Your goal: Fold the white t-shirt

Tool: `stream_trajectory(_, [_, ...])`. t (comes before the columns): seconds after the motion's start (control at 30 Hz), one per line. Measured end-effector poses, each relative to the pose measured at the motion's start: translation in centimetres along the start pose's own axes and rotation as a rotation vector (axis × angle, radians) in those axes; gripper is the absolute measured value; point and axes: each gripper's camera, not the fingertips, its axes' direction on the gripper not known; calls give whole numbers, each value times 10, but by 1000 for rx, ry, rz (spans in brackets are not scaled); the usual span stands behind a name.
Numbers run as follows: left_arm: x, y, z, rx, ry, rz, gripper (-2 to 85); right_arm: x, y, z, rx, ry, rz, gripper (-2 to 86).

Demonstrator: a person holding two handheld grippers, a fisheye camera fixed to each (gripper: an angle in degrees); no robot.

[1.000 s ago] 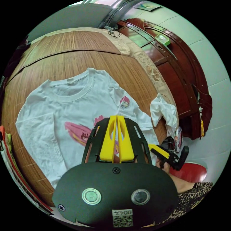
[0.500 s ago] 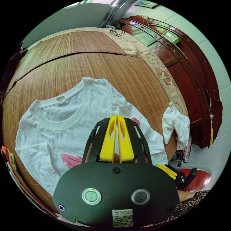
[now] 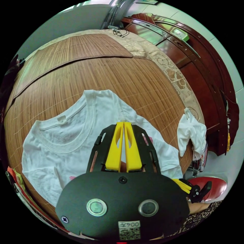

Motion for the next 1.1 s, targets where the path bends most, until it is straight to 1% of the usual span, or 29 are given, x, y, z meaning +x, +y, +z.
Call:
stream_trajectory(0.13, [1,-12,11,-25,16,-2,7,-8,0,-2,0,31,-7,-8])
stream_trajectory(0.2, [1,-15,14,-25,23,-4,7,-19,0,-3,4,83,-31,-8])
stream_trajectory(0.33, [1,-19,16,5,31,4,7,-32,1,-4,4,148,-60,-7])
stream_trajectory(0.43, [0,-23,14,34,36,-3,8,-29,0,-7,3,115,-44,-7])
stream_trajectory(0.53, [-1,-26,16,41,2,-3,10,-23,0,-10,3,66,-23,-7])
stream_trajectory(0.67, [-1,-33,23,22,11,1,13,-33,1,-11,6,108,-40,-8])
stream_trajectory(0.77, [1,-37,27,11,-17,11,18,-38,1,-12,7,127,-48,-7])
stream_trajectory(0.93, [4,-47,29,12,-45,49,60,-34,1,-16,5,88,-31,-7])
stream_trajectory(1.03, [7,-56,37,-36,28,75,93,-37,1,-17,6,94,-34,-7])
stream_trajectory(1.1, [6,-62,41,-59,76,70,97,-43,1,-18,8,126,-48,-7])
